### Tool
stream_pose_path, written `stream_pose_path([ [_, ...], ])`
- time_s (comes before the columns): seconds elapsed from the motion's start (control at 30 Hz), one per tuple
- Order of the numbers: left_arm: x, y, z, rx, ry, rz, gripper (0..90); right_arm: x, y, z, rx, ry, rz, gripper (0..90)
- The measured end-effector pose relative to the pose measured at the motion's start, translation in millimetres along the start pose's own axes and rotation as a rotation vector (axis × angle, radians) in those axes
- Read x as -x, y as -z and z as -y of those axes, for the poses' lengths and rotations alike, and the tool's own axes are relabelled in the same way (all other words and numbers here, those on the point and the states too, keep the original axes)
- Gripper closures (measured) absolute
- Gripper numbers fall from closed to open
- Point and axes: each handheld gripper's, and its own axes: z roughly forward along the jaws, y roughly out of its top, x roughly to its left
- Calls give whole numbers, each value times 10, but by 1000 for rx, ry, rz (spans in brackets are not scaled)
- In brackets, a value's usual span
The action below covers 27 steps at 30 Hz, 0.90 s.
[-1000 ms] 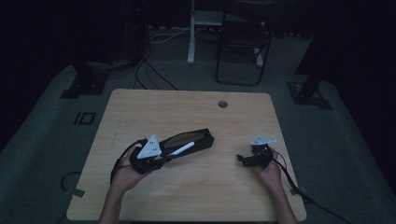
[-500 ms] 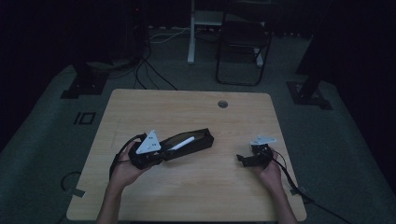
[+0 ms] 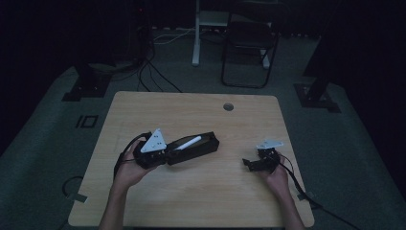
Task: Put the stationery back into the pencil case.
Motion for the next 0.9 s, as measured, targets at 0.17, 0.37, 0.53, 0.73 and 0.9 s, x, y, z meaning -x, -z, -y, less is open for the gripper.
stream_pose_path([
  [0.17, -42, -27, -40, -2, -4, 4, 785, 0, 0, 0, 0, 0, 0, 107],
  [0.37, -104, -68, -62, -2, 5, -2, 785, 0, 0, 0, 0, 0, 0, 107],
  [0.53, -146, -104, -74, -8, 6, -17, 785, 0, 0, 0, 0, 0, 0, 107],
  [0.73, -178, -135, -102, -7, 6, -24, 786, 0, 0, 0, 0, 0, 0, 107],
  [0.9, -194, -165, -134, -9, 4, -37, 785, 0, 0, 0, 0, 0, 0, 107],
])
